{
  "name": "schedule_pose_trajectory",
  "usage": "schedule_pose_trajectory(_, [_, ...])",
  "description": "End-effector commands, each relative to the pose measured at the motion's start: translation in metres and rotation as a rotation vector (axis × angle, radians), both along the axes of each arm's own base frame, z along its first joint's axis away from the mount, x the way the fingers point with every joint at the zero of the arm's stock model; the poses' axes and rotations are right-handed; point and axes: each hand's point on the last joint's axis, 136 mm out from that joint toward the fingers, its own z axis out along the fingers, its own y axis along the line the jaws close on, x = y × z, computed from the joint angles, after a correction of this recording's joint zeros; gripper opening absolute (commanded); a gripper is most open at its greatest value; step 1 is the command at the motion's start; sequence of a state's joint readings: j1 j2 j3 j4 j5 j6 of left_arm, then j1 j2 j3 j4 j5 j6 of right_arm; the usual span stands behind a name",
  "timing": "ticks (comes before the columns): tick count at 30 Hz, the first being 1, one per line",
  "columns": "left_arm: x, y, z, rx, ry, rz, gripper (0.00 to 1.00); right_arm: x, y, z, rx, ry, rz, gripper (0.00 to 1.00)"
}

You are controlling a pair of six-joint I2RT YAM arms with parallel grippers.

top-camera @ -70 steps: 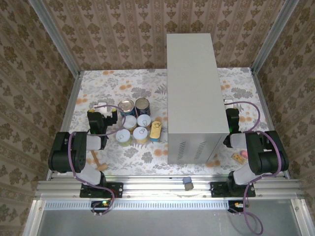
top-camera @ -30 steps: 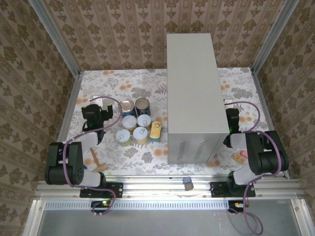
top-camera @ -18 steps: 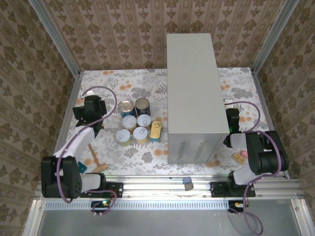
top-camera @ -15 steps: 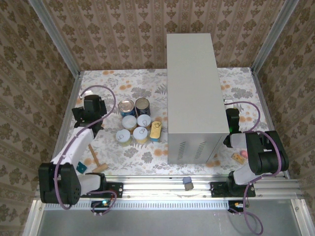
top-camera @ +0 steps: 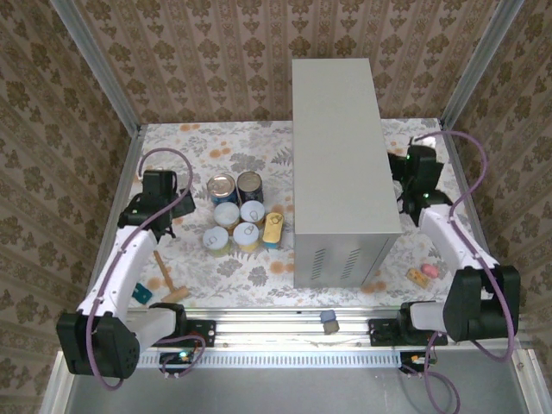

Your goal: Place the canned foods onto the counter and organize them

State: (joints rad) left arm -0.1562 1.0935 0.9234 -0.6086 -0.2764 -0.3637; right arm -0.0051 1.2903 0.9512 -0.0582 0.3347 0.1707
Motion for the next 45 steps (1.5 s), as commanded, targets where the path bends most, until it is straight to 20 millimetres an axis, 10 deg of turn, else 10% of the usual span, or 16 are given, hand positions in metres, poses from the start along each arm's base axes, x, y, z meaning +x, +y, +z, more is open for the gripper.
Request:
schedule_pose_trajectory(1, [-0.009, -0.027, -0.004, -0.091, 0.090, -0.106, 1.00, -0.045, -0.016, 0.002, 0.010, 0.199, -0.118, 1.00])
schedule_pose_trajectory(11, [0.014, -0.077, -0.005, -0.072, 0.151, -0.300, 1.00, -0.107, 0.013, 0.135, 0.021, 0.031, 0.078, 1.00])
schedule_pose_trajectory(23, [0.054, -0.110, -0.016, 0.047, 0.224, -0.380, 1.00, -0.184, 0.132, 0.240, 0.232, -0.094, 0.744, 1.00])
schedule_pose_trajectory(36, [0.077, -0.123, -0.042, 0.095, 0.272, -0.421, 0.99, -0.238, 0.228, 0.272, 0.339, -0.127, 1.281, 1.00])
schedule_pose_trajectory(45, [0.083, -0.130, -0.055, 0.078, 0.273, -0.445, 0.97, -0.217, 0.267, 0.244, 0.130, 0.030, 1.290, 1.00])
